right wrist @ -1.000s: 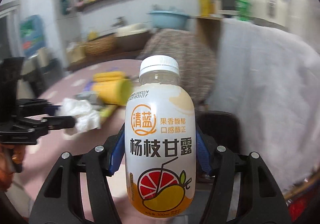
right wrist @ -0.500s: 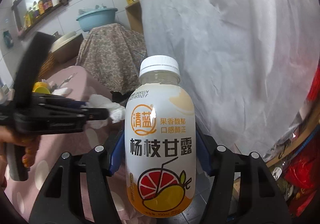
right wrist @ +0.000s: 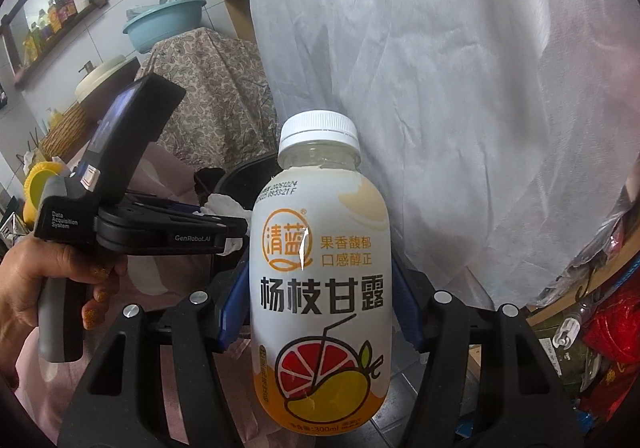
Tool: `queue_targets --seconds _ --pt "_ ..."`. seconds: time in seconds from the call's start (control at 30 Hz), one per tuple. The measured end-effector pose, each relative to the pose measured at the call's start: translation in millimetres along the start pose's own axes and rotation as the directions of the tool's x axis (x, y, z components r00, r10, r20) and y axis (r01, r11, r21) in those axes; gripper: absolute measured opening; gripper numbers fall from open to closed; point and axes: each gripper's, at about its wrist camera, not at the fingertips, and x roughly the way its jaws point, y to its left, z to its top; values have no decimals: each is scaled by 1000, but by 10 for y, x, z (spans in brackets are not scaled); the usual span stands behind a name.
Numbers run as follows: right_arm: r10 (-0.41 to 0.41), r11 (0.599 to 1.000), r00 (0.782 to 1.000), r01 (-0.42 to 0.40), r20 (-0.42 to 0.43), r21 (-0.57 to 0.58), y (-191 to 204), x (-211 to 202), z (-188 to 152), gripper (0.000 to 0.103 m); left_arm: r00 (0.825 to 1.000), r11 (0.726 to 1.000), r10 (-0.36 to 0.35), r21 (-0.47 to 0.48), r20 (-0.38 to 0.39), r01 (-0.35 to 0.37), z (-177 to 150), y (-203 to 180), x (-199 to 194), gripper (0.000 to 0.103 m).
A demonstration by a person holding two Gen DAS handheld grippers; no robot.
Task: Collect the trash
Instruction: 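Carry the tissue and bottle over the black bin with both tools, then open both tools to drop the tissue and bottle into the bin, then grasp the green milk carton with the right tool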
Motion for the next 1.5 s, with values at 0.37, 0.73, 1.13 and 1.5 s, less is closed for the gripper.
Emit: queue_targets --seconds 0.37,0.73,1.13,1.5 --pt "58 998 992 -61 -116 -23 209 753 289 62 970 999 -32 -9 240 35 -173 205 -1037 75" --pt "-39 976 870 -71 -492 -204 876 2382 297 62 876 997 -28 -50 481 60 -1144 698 -2169 85" --pt "-205 962 684 10 -700 -273 827 3353 54 62 832 982 91 -190 547 17 -1854 1236 -2566 86" --pt "-196 971 698 37 -688 -238 787 3379 86 78 814 969 103 -243 572 48 -2146 1529 -2712 86"
